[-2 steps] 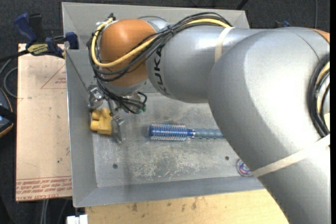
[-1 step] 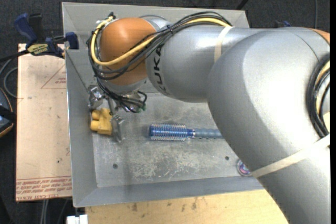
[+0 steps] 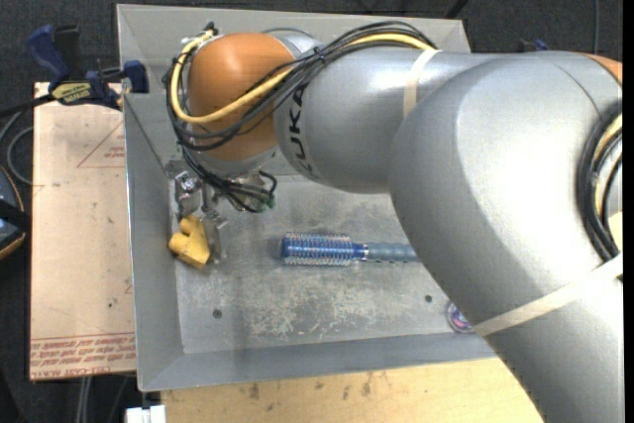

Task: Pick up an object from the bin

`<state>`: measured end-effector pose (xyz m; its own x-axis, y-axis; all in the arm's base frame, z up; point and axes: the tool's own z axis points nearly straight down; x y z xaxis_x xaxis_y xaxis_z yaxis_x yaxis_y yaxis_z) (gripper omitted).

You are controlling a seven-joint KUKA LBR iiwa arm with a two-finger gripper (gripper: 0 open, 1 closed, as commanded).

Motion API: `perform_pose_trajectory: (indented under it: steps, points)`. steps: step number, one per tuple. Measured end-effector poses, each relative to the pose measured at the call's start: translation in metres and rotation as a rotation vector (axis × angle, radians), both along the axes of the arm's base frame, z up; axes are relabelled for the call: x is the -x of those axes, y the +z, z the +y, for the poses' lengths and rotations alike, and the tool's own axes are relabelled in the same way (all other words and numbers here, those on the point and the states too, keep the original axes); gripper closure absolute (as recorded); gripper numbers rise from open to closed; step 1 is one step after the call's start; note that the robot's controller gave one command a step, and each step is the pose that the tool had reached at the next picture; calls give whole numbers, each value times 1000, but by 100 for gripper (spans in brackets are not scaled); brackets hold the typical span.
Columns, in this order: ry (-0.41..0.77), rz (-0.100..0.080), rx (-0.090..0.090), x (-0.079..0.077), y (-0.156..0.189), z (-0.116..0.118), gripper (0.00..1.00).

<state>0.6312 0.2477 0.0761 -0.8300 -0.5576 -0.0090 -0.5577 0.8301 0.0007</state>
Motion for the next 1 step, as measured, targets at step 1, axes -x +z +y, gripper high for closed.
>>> perform_pose_trajectory:
  steps: [1]
  points:
    - [-2,2,1,-1,17,1,100]
